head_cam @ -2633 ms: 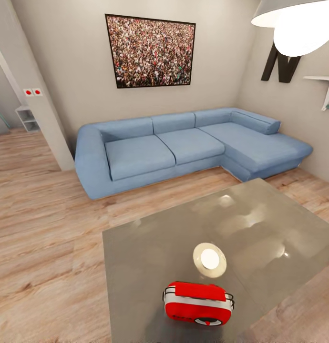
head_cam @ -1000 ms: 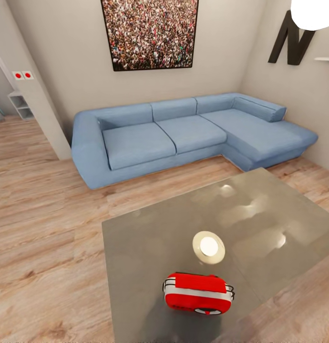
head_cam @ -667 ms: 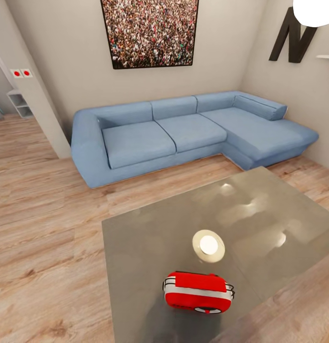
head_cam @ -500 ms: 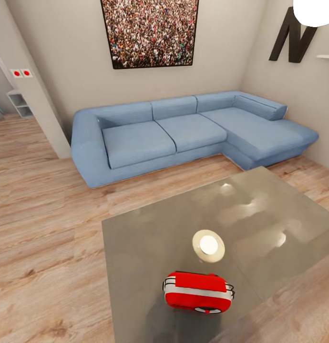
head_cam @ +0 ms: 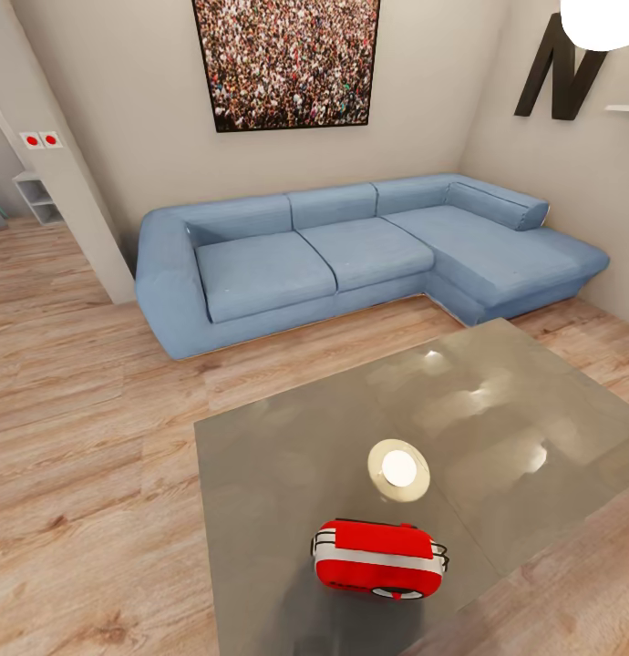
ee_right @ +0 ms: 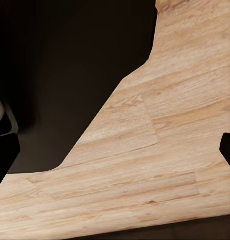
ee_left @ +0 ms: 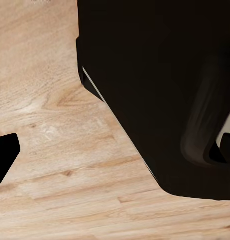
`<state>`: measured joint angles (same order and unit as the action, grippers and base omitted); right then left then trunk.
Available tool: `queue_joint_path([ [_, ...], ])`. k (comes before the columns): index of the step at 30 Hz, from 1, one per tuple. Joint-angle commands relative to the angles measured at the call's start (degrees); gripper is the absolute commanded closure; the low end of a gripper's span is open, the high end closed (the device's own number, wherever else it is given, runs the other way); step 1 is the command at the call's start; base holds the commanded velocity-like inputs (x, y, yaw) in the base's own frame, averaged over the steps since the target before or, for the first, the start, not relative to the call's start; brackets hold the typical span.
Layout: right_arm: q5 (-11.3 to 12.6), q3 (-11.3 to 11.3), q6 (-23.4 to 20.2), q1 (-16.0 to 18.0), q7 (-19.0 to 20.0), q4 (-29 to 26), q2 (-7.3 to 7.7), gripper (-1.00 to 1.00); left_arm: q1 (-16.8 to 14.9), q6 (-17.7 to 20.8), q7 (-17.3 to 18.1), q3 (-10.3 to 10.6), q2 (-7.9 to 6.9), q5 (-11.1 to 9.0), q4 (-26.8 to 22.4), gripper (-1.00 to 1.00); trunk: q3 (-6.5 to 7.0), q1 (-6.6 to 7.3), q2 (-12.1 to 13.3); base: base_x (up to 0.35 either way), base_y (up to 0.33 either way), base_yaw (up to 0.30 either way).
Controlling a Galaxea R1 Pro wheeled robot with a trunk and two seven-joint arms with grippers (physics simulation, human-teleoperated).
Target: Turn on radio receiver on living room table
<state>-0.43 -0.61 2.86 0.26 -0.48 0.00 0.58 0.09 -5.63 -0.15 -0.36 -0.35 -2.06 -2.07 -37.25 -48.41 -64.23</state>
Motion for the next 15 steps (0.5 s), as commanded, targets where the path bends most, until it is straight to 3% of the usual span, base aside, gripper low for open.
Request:
queue_joint_path([
  [1, 0.0, 0.0, 0.0, 0.0, 0.0, 0.0, 0.01, -1.0, 0.0, 0.0, 0.0, 0.0, 0.0, 0.0, 0.0, -1.0, 0.0, 0.0, 0.0, 0.0, 0.0, 0.0],
  [8, -0.1, 0.1, -0.2, 0.0, 0.1, -0.9, 0.32, -1.0, 0.0, 0.1, 0.4, 0.1, 0.29, 0.2, -2.5, -1.0, 0.0, 0.0, 0.0, 0.0, 0.0, 0.0],
  [10, -1.4, 0.0, -0.9, 0.0, 0.2, -7.1, 0.72, -1.0, 0.0, 1.7, 0.6, 0.3, 0.17, 0.3, -8.1, -1.0, 0.0, 0.0, 0.0, 0.0, 0.0, 0.0],
  [11, -3.1, -0.1, -2.6, -0.1, 0.2, -13.4, 1.14, -1.0, 0.0, 4.7, 0.8, 0.4, 0.02, 0.3, -13.3, -1.0, 0.0, 0.0, 0.0, 0.0, 0.0, 0.0],
  [15, -4.7, 0.2, -9.2, -0.1, 0.2, -24.6, 2.39, -1.0, 0.0, 12.1, 1.2, 0.4, -0.08, 0.2, -24.6, -1.0, 0.0, 0.0, 0.0, 0.0, 0.0, 0.0],
])
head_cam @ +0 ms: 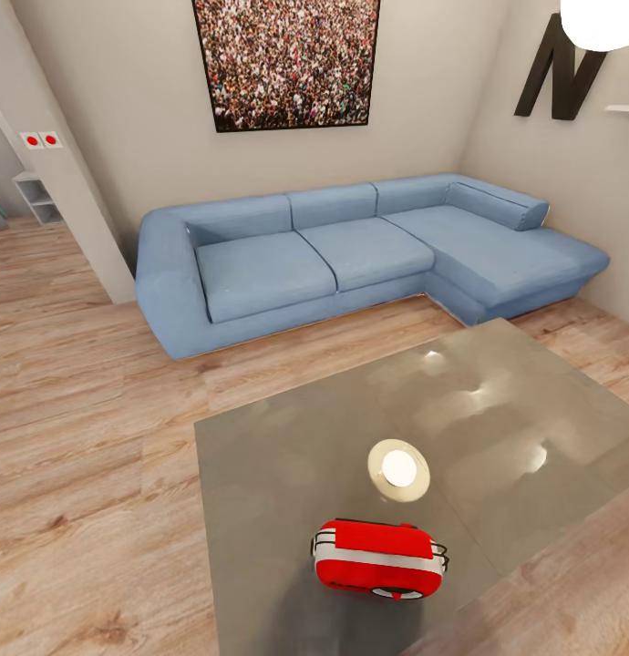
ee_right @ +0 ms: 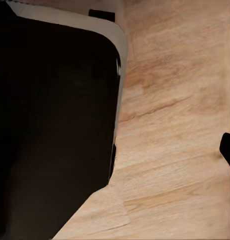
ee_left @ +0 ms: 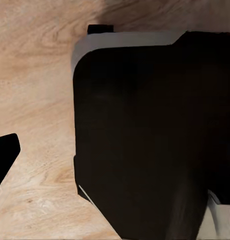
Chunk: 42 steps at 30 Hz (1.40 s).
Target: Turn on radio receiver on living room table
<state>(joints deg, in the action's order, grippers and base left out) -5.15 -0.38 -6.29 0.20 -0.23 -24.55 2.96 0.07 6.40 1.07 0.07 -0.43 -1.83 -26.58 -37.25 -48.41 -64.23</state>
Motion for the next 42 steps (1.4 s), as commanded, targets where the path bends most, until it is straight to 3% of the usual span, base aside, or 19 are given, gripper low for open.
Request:
queue_joint_path([
  [1, -0.2, 0.1, -3.1, 0.0, 0.1, -4.5, 0.69, -1.0, 0.0, 3.3, 0.4, -0.1, 0.03, 0.0, -5.0, -1.0, -0.01, 0.0, 0.0, 0.0, 0.0, 0.0],
  [7, -0.6, 1.3, -13.5, 0.0, 0.1, -23.5, 3.77, -1.0, 0.0, 16.0, 5.0, -0.1, 0.04, 0.0, -27.1, -1.0, -0.01, 0.0, 0.0, 0.0, 0.0, 0.0],
  [8, -0.6, 1.6, -16.6, 0.0, 0.1, -29.9, 4.7, -1.0, 0.0, 19.4, 7.8, -0.1, -0.09, 0.0, -34.2, -1.0, -0.01, 0.0, 0.0, 0.0, 0.0, 0.0],
  [13, -0.9, 1.9, -22.5, 0.0, 0.1, -42.3, 5.35, -1.0, 0.0, 26.5, 13.1, -0.2, -0.56, 0.1, -47.5, -1.0, -0.01, 0.0, 0.0, 0.0, 0.0, 0.0],
  [17, -1.3, 1.9, -26.6, 0.0, 0.2, -48.9, 5.69, -1.0, 0.0, 30.9, 14.5, -0.2, -0.65, 0.1, -55.5, -1.0, -0.01, 0.0, 0.0, 0.0, 0.0, 0.0],
  [24, -1.4, 1.9, -28.8, 2.2, 0.4, -51.6, 6.77, -1.0, 0.0, 32.2, 14.7, -0.2, -0.59, 0.1, -59.7, -1.0, -0.01, 0.0, 0.0, 0.0, 0.0, 0.0],
  [33, -2.1, 1.7, -35.0, 6.0, 3.1, -56.2, 9.02, -1.0, -0.7, 32.4, 15.0, 0.3, -0.51, 0.5, -60.4, -1.0, -0.01, 0.0, 0.0, 0.0, 0.0, 0.0],
  [36, -5.1, 1.4, -37.1, 7.7, 8.0, -57.6, 9.49, -1.0, -1.7, 32.3, 14.9, 0.4, -0.67, 0.7, -60.3, -1.0, -0.01, 0.0, 0.0, 0.0, 0.0, 0.0],
  [42, -7.2, 1.5, -38.0, 10.3, 17.4, -58.0, 9.48, -1.0, -3.8, 31.9, 16.5, 0.6, -0.86, 0.8, -60.1, -1.0, -0.01, 0.0, 0.0, 0.0, 0.0, 0.0],
])
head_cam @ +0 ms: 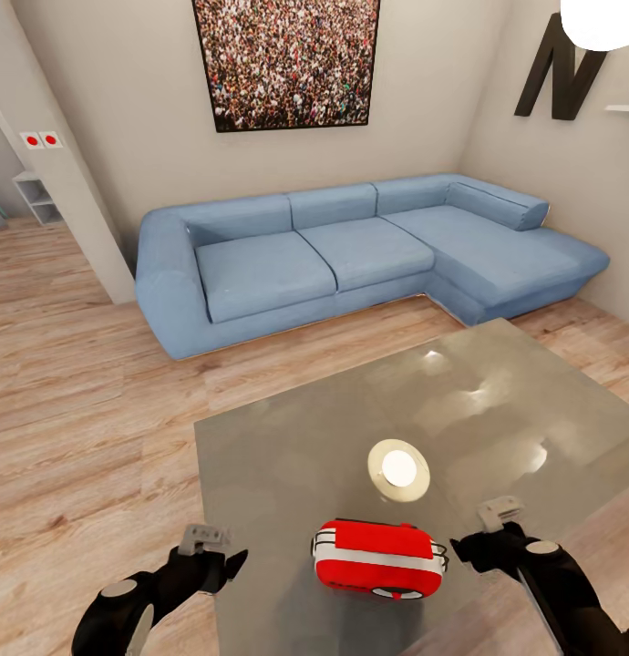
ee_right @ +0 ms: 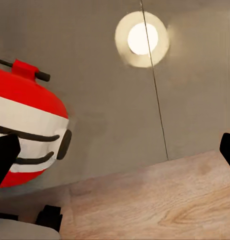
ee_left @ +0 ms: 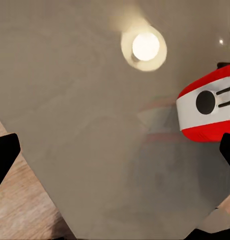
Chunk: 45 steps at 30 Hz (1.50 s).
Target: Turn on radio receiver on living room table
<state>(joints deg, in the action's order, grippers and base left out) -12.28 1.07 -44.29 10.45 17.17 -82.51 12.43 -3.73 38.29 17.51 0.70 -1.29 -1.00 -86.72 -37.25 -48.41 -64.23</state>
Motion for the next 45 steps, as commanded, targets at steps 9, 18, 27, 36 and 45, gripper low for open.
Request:
queue_joint_path([
  [9, -0.3, 0.0, -0.2, 1.1, 2.1, -0.1, -0.27, -1.0, -1.5, -4.5, 4.6, 0.1, 0.06, 0.6, 0.7, -1.0, 0.0, 0.0, 0.0, 0.0, 0.0, 0.0],
  [18, -0.4, -0.2, 0.0, 1.1, 2.2, -0.1, -0.03, -1.0, -1.5, -5.7, 4.7, 0.2, 0.07, 2.1, 2.5, -1.0, 0.0, 0.0, 0.0, 0.0, 0.0, 0.0],
  [27, -4.3, -1.0, 0.3, 1.4, 2.5, -3.6, -0.11, -1.0, -1.5, -5.6, 4.6, 0.1, 0.42, 6.7, 4.3, -1.0, 0.0, 0.0, 0.0, 0.0, 0.0, 0.0],
  [36, -10.7, -8.2, 0.0, 3.9, 8.9, -5.7, -0.16, -1.0, -1.5, -5.5, 4.6, 0.1, 0.5, 7.0, 4.4, -1.0, 0.0, 0.0, 0.0, 0.0, 0.0, 0.0],
  [45, -15.8, -10.0, 0.3, 4.0, 18.1, -6.1, -0.43, -1.0, -1.5, -5.5, 4.6, 0.1, 0.49, 7.0, 4.6, -1.0, 0.0, 0.0, 0.0, 0.0, 0.0, 0.0],
])
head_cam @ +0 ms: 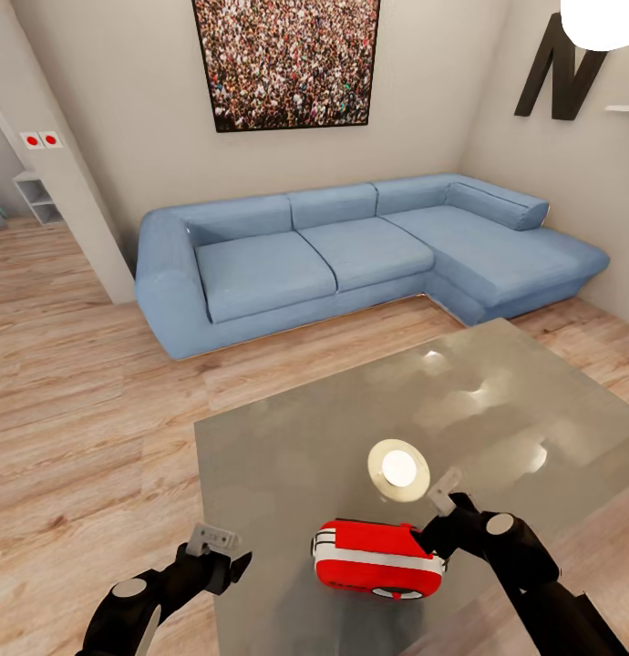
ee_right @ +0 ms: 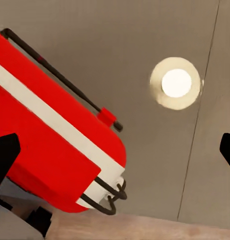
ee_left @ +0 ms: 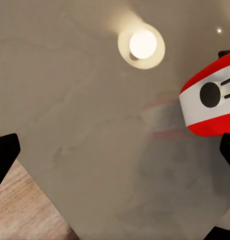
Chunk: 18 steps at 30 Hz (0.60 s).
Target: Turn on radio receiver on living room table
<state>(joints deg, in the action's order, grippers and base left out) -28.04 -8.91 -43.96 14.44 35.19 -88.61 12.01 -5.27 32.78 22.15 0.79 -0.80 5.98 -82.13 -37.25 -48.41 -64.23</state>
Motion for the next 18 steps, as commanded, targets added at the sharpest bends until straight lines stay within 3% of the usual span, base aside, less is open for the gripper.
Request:
queue_joint_path([
  [1, -0.2, -0.4, 0.0, 0.0, 0.5, 0.0, 0.01, -1.0, 0.0, 0.0, 0.0, 0.0, 0.0, 0.0, 0.0, -1.0, 0.0, 0.0, 0.0, 0.0, 0.0, 0.0],
  [6, -1.0, -1.9, 0.2, 1.3, 6.7, -0.1, 0.1, -1.0, 0.0, -0.1, 0.0, 0.0, -0.06, 0.0, 0.2, -1.0, 0.0, 0.0, 0.0, 0.0, 0.0, 0.0],
  [13, -3.7, -2.2, 0.1, 2.2, 8.8, -0.1, 0.0, -1.0, 0.0, -0.1, 0.0, 0.0, -0.08, 0.0, 0.2, -1.0, 0.0, 0.0, 0.0, 0.0, 0.0, 0.0],
  [17, -7.0, -2.2, 0.2, 2.3, 11.9, -0.1, -0.2, -1.0, 0.0, -0.1, -0.1, 0.0, -0.08, 0.0, 0.2, -1.0, 0.0, 0.0, 0.0, 0.0, 0.0, 0.0],
  [18, -9.7, -2.3, 0.3, 2.3, 13.8, -0.1, -0.28, -1.0, 0.0, -0.1, 0.0, 0.0, -0.08, 0.0, 0.2, -1.0, 0.0, 0.0, 0.0, 0.0, 0.0, 0.0],
])
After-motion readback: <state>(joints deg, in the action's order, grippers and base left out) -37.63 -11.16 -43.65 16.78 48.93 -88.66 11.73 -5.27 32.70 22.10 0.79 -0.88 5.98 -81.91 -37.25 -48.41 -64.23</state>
